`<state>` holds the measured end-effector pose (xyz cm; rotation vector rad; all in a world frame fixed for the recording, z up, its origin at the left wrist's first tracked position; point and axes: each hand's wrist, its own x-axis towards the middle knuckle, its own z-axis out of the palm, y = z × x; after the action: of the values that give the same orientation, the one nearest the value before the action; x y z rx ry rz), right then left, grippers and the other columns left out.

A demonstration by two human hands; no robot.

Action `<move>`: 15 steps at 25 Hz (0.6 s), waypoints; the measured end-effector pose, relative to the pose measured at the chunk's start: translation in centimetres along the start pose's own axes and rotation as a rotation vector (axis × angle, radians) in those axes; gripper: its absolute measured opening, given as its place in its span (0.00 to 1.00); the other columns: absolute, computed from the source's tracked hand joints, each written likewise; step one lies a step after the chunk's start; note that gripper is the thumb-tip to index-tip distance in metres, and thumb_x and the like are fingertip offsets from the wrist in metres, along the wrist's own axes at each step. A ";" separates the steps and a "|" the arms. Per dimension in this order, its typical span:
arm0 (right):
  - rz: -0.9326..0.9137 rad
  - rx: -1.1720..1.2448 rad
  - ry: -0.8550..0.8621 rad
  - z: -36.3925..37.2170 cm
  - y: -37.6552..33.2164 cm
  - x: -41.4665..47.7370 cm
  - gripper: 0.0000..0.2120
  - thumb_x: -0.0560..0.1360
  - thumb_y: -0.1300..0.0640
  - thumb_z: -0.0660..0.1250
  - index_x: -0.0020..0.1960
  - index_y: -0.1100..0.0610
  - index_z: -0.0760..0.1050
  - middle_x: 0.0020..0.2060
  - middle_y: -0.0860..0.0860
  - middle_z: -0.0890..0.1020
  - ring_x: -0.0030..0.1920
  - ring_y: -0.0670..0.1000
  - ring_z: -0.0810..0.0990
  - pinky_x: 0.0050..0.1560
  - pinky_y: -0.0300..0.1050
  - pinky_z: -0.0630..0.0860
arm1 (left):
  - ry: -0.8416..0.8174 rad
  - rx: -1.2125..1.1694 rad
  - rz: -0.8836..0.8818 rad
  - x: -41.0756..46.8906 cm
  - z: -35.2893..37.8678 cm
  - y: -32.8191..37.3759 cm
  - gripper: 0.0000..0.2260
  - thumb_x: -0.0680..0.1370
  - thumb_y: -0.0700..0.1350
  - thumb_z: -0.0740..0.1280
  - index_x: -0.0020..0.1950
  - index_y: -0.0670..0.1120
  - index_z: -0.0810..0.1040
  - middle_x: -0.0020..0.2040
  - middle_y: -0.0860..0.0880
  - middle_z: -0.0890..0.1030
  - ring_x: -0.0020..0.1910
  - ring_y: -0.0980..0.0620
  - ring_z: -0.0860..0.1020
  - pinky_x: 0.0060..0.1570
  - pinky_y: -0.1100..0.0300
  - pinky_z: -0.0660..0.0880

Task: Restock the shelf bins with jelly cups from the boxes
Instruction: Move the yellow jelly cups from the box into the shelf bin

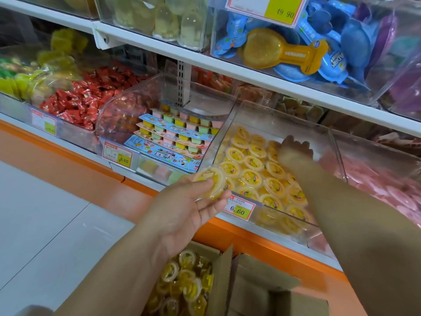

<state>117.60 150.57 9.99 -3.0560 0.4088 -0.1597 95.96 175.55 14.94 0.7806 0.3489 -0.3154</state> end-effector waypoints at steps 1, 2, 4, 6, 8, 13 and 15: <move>-0.004 -0.009 0.014 -0.4 -0.2 -0.1 0.22 0.81 0.45 0.53 0.64 0.61 0.68 0.63 0.62 0.72 0.65 0.62 0.67 0.61 0.52 0.65 | 0.000 0.004 0.003 0.0 0.1 -0.1 0.14 0.78 0.36 0.66 0.64 0.37 0.76 0.53 0.39 0.85 0.49 0.44 0.85 0.43 0.58 0.83; -0.007 0.019 0.034 -1.1 -0.6 -0.5 0.22 0.82 0.45 0.53 0.64 0.60 0.69 0.62 0.62 0.72 0.64 0.61 0.68 0.61 0.51 0.66 | 0.002 0.013 0.008 0.0 0.2 -0.2 0.14 0.78 0.35 0.66 0.63 0.37 0.77 0.53 0.39 0.85 0.51 0.43 0.85 0.46 0.57 0.83; -0.069 0.266 -0.024 -3.1 -1.7 -2.2 0.20 0.82 0.46 0.55 0.61 0.60 0.74 0.57 0.60 0.78 0.58 0.59 0.74 0.55 0.47 0.69 | 0.013 0.041 0.033 0.0 0.3 -0.2 0.13 0.77 0.35 0.67 0.62 0.39 0.78 0.54 0.40 0.85 0.53 0.43 0.84 0.51 0.55 0.82; -0.150 0.733 -0.367 -6.1 -3.0 -6.4 0.19 0.80 0.44 0.59 0.54 0.59 0.79 0.45 0.56 0.82 0.42 0.52 0.79 0.41 0.43 0.72 | 0.028 0.084 0.072 0.0 0.4 -0.3 0.13 0.77 0.36 0.69 0.61 0.42 0.79 0.54 0.42 0.85 0.53 0.44 0.85 0.51 0.55 0.82; -0.271 0.988 -0.734 -8.8 -3.6 -11.2 0.19 0.75 0.43 0.64 0.50 0.59 0.80 0.39 0.53 0.82 0.33 0.47 0.77 0.32 0.38 0.69 | 0.031 0.154 0.114 0.1 0.6 -0.5 0.12 0.77 0.37 0.70 0.59 0.44 0.81 0.53 0.43 0.86 0.52 0.46 0.85 0.51 0.56 0.82; -0.440 0.942 -0.663 -10.3 -4.0 -13.4 0.03 0.75 0.60 0.69 0.43 0.58 0.81 0.32 0.51 0.80 0.29 0.43 0.76 0.30 0.36 0.71 | -0.032 0.225 0.103 0.0 1.2 -1.2 0.14 0.78 0.41 0.69 0.64 0.46 0.77 0.55 0.44 0.85 0.53 0.47 0.85 0.52 0.55 0.82; -0.340 0.738 -0.367 -10.5 -3.2 -10.2 0.04 0.77 0.59 0.68 0.46 0.58 0.81 0.35 0.54 0.81 0.31 0.45 0.78 0.36 0.42 0.74 | 0.001 0.175 0.082 0.0 1.1 -0.8 0.11 0.79 0.41 0.67 0.62 0.48 0.77 0.57 0.42 0.84 0.52 0.47 0.85 0.51 0.54 0.82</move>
<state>107.46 155.93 19.67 -2.3206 -0.1694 0.1967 95.85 174.22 15.14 0.9647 0.2918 -0.2705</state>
